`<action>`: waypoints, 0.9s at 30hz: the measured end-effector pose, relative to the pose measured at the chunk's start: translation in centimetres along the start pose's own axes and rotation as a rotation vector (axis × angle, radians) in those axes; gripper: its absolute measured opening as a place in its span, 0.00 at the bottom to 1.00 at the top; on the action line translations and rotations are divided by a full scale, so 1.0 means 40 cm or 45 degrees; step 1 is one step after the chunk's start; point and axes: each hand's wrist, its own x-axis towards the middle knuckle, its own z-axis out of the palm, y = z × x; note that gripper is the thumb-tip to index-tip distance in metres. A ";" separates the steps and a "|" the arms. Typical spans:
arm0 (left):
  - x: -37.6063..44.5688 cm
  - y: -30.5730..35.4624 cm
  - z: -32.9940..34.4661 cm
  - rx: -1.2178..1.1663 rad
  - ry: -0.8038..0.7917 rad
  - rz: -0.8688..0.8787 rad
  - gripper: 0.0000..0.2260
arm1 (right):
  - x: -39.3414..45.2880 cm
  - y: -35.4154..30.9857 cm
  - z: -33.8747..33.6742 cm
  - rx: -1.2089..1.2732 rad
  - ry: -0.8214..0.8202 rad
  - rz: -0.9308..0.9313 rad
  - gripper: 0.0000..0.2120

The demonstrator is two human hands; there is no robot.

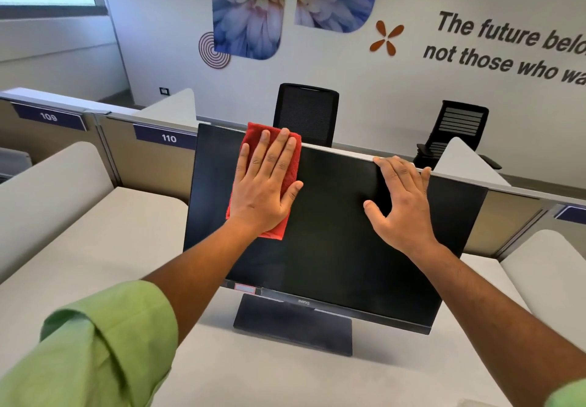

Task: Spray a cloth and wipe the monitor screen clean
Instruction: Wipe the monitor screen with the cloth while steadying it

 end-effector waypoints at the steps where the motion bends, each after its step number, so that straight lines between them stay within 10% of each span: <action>1: -0.004 -0.014 0.000 0.005 0.003 0.002 0.35 | 0.002 -0.006 0.003 0.005 0.005 -0.010 0.36; 17: -0.063 -0.215 -0.062 -0.037 0.047 -0.410 0.34 | -0.011 -0.048 0.004 0.003 0.054 -0.030 0.34; 27: -0.048 0.090 -0.014 -0.062 -0.058 0.002 0.35 | -0.017 -0.058 0.005 -0.054 0.070 -0.012 0.35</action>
